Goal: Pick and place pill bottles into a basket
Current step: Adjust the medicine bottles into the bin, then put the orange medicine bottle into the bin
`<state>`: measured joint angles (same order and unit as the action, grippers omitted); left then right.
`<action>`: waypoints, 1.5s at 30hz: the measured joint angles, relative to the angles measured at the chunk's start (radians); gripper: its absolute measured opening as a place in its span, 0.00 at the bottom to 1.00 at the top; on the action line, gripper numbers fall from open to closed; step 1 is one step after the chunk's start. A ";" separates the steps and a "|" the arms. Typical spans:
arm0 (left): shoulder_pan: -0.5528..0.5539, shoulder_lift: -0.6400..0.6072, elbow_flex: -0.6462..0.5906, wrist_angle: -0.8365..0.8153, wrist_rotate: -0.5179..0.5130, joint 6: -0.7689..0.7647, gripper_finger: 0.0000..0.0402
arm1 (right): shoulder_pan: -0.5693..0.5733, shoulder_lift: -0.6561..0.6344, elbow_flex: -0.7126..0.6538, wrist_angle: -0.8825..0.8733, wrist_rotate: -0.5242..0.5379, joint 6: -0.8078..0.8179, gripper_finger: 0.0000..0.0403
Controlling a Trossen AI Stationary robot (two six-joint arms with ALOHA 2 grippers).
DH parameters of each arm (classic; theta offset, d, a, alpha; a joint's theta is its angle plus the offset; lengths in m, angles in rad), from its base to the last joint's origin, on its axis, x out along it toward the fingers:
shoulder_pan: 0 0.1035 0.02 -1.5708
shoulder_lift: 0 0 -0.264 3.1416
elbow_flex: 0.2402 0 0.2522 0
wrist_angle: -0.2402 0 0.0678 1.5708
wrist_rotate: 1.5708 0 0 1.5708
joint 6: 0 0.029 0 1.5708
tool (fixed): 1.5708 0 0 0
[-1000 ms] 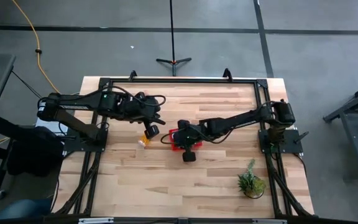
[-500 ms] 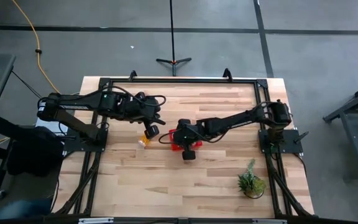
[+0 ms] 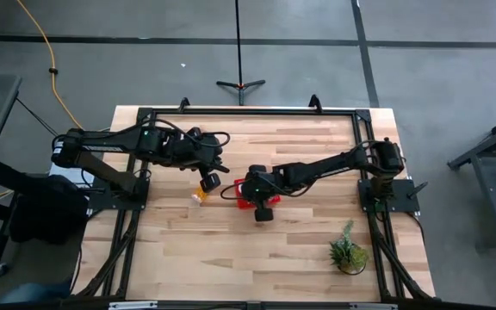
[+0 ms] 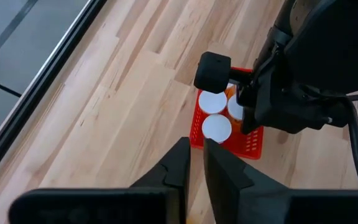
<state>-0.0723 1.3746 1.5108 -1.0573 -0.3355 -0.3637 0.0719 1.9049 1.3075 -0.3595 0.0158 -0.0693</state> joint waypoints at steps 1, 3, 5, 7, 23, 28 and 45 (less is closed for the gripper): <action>0.000 0.000 0.000 0.000 0.000 0.000 0.20 | 0.000 0.000 0.000 -0.003 0.000 0.000 0.00; 0.000 0.000 0.000 0.000 0.000 0.000 0.18 | 0.000 -0.001 0.000 -0.010 0.000 0.000 0.00; 0.000 0.000 0.000 -0.001 0.000 0.000 0.15 | 0.000 -0.001 0.000 -0.018 0.000 0.000 0.00; 0.000 0.000 0.000 -0.009 0.000 0.000 0.10 | 0.000 -0.002 0.001 -0.027 0.000 0.000 0.00; 0.000 0.000 0.000 -0.022 -0.013 0.020 0.24 | 0.000 -0.013 -0.003 0.043 -0.033 0.017 0.00; 0.000 -0.007 0.000 -0.024 -0.013 0.047 0.24 | -0.024 -0.084 -0.003 0.081 -0.089 0.067 0.00; 0.087 -0.013 -0.168 0.077 0.138 0.090 0.36 | -0.123 -0.964 -0.733 0.396 0.175 0.286 0.00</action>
<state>0.0148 1.3621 1.3426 -0.9799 -0.1978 -0.2741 -0.0507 0.9414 0.5747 0.0367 0.1907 0.2168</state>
